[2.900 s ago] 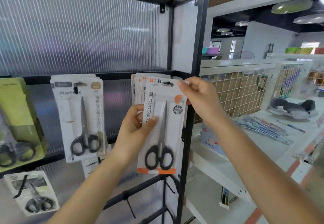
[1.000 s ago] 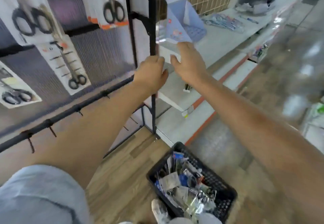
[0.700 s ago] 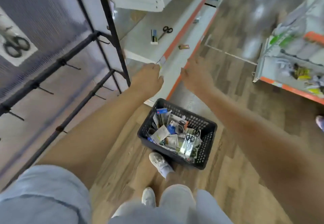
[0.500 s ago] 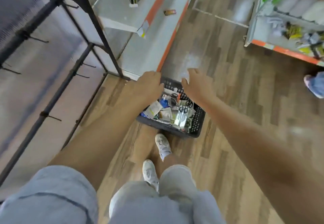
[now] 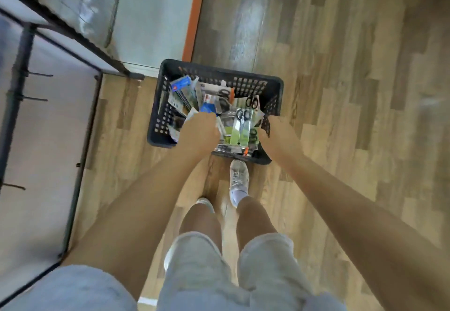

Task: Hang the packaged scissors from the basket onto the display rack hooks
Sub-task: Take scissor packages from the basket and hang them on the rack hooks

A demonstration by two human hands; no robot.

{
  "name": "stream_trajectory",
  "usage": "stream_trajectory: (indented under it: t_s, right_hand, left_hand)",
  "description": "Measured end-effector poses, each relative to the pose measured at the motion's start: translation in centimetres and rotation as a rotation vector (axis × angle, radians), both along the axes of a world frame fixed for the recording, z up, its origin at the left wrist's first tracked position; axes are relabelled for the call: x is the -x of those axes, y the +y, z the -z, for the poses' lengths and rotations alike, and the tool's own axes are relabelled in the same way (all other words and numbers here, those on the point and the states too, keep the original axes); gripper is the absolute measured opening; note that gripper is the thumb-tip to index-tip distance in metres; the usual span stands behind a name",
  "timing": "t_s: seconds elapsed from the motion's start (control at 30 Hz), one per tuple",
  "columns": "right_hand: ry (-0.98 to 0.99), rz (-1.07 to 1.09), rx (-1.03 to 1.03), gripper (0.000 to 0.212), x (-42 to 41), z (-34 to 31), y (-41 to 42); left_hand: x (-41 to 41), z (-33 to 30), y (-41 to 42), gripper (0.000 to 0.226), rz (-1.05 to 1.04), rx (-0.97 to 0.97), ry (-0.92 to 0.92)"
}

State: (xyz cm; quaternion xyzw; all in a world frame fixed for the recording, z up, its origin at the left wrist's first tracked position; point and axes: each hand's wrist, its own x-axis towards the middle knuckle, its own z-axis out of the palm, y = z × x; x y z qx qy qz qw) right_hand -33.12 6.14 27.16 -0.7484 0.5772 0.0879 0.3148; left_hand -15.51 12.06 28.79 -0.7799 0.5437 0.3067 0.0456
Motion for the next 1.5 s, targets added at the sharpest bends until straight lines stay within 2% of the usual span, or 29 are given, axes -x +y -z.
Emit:
stream_trajectory:
  t_s: [0.13, 0.23, 0.63, 0.77, 0.87, 1.0, 1.1, 1.17, 1.27, 1.37, 1.5]
  right_hand:
    - [0.100, -0.082, -0.137, 0.028, 0.5, 5.5, -1.1]
    - [0.125, -0.090, -0.211, 0.039, 0.2, 9.5, -1.6]
    - [0.133, -0.153, -0.318, 0.037, -5.2, 27.1, -1.9]
    - [0.074, -0.186, -0.298, 0.038, -7.7, 33.2, -2.2]
    - [0.031, -0.114, -0.277, 0.040, -9.3, 37.4, -3.0]
    - [-0.101, -0.055, -0.297, 0.032, -11.2, 42.3, -4.4]
    - [-0.143, -0.069, -0.370, 0.015, -11.9, 44.4, -5.5]
    - [-0.151, -0.061, -0.431, 0.021, -11.7, 45.2, -6.0]
    - [-0.273, 0.076, -0.595, 0.034, -11.0, 45.6, -6.2]
    - [-0.309, 0.152, -0.648, 0.037, -10.5, 45.1, -6.1]
    - [-0.248, 0.209, -0.581, 0.038, -10.2, 43.7, -7.3]
  left_hand:
    - [1.0, 5.6, -0.8, 0.017, 0.092, -0.056, 0.010]
    - [0.7, 10.0, -1.5, 0.020, 0.140, -0.104, 0.015]
    - [-4.8, 27.5, 0.3, 0.013, -0.034, -0.352, 0.107]
    - [-4.9, 33.5, -1.0, 0.021, 0.007, -0.317, 0.096]
    - [-4.5, 37.7, -2.3, 0.024, 0.029, -0.277, 0.108]
    - [-4.9, 42.3, -3.5, 0.039, 0.017, -0.187, 0.078]
    - [-5.4, 44.3, -4.2, 0.041, 0.085, -0.173, -0.008]
    - [-5.8, 45.2, -4.6, 0.040, 0.149, -0.176, -0.072]
    - [-6.3, 45.7, -4.8, 0.040, 0.159, -0.152, -0.081]
    - [-6.8, 45.5, -4.5, 0.036, 0.172, -0.107, -0.007]
    - [-7.5, 44.3, -4.4, 0.035, 0.034, -0.033, 0.180]
